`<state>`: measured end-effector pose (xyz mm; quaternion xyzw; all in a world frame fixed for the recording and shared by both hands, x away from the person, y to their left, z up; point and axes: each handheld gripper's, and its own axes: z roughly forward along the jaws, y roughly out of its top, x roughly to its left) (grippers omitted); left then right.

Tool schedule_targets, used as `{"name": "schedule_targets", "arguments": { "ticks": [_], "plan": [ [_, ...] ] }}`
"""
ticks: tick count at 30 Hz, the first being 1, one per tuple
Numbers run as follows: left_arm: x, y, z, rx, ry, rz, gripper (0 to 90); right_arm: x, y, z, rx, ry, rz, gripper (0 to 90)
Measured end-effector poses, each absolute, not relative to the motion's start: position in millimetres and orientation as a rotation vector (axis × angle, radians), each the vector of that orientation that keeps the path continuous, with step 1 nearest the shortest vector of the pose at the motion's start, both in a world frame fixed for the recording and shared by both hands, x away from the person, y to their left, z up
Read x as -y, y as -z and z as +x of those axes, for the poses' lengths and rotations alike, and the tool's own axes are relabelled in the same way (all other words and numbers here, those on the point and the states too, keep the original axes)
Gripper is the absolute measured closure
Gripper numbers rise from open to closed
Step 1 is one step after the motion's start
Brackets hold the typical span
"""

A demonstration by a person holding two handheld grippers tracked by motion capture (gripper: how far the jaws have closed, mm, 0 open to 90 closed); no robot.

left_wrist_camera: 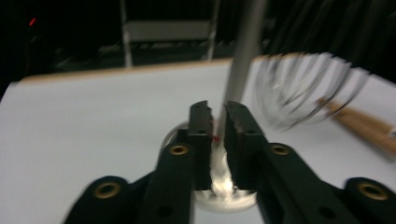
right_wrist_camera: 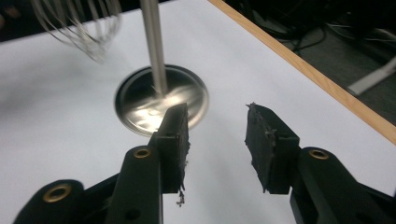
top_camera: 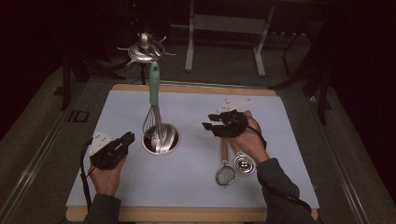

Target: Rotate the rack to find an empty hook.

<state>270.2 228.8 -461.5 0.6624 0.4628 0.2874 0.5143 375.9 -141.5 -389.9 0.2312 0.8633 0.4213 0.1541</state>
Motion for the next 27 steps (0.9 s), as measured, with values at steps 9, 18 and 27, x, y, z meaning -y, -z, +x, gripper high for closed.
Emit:
{"name": "schedule_targets", "arguments": {
  "ticks": [9, 18, 27],
  "plan": [
    [-218, 428, 271, -0.959, -0.726, 1.517, 90.0, 143, 414, 373, -2.488, -1.165, 0.715, 57.0],
    [-216, 395, 273, -0.865, -0.76, 1.409, 90.0, 148, 444, 371, -2.526, -1.114, 0.789, 56.7],
    [-212, 366, 283, -0.822, -0.774, 1.358, 89.9, 165, 459, 371, -2.503, -1.156, 0.852, 46.9]
  ]
}}
